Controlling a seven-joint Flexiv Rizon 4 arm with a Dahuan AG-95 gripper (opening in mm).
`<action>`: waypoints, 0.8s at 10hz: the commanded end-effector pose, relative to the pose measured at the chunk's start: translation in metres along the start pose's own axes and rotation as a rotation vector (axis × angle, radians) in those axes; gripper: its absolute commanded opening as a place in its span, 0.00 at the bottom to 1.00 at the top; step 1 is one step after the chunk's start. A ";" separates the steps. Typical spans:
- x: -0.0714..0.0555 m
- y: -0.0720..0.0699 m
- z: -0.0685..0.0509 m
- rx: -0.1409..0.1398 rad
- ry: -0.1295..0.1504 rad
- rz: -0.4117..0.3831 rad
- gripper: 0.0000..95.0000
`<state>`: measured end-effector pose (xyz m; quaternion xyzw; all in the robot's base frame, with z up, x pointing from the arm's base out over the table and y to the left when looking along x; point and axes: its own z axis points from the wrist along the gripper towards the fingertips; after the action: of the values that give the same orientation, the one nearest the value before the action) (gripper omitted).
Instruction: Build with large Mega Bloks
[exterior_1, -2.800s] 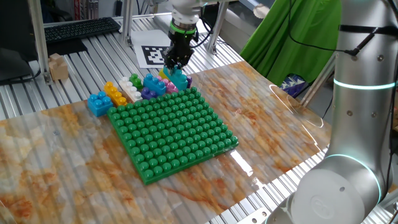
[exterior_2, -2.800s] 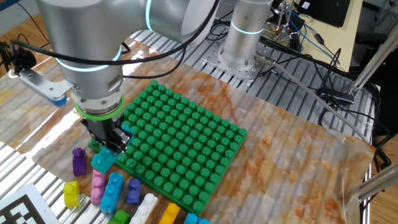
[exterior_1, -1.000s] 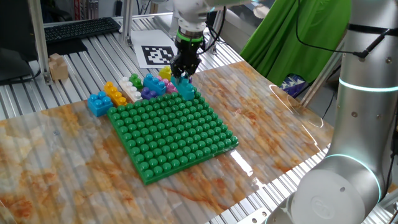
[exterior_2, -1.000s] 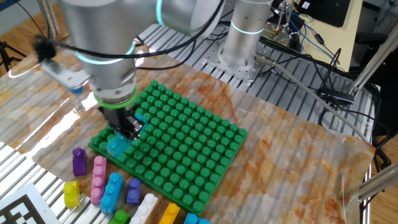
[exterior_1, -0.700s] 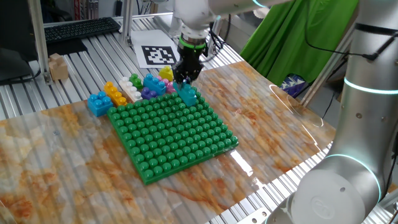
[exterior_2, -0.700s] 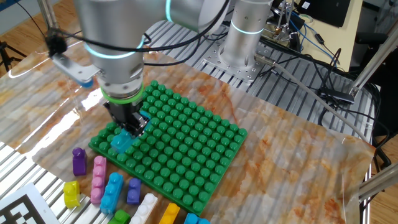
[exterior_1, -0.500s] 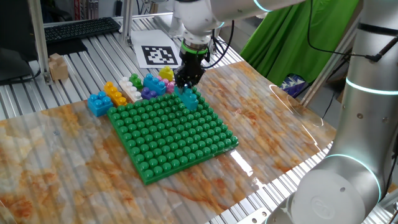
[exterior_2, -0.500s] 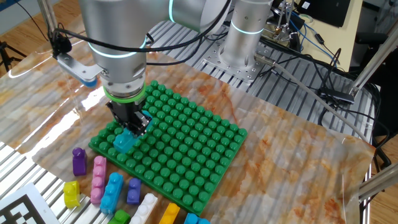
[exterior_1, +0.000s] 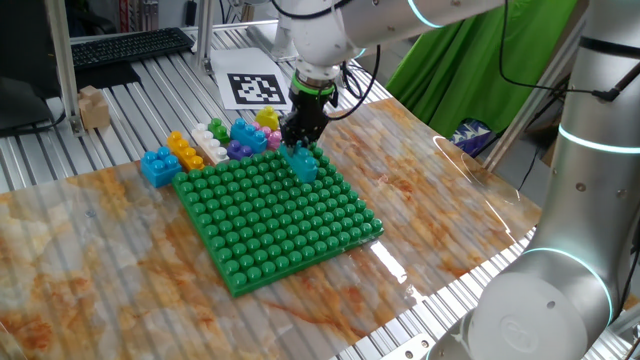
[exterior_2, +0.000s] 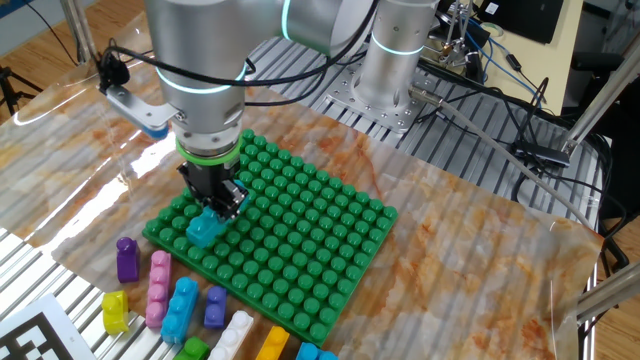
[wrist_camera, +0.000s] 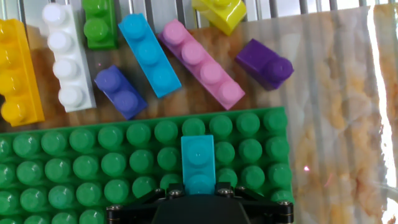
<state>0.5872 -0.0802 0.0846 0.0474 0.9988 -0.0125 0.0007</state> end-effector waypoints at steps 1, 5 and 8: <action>-0.002 0.000 0.004 -0.003 -0.001 0.002 0.00; -0.002 0.001 0.013 -0.010 -0.008 0.008 0.00; -0.002 0.001 0.015 -0.013 -0.010 0.009 0.00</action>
<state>0.5897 -0.0798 0.0691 0.0513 0.9986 -0.0069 0.0064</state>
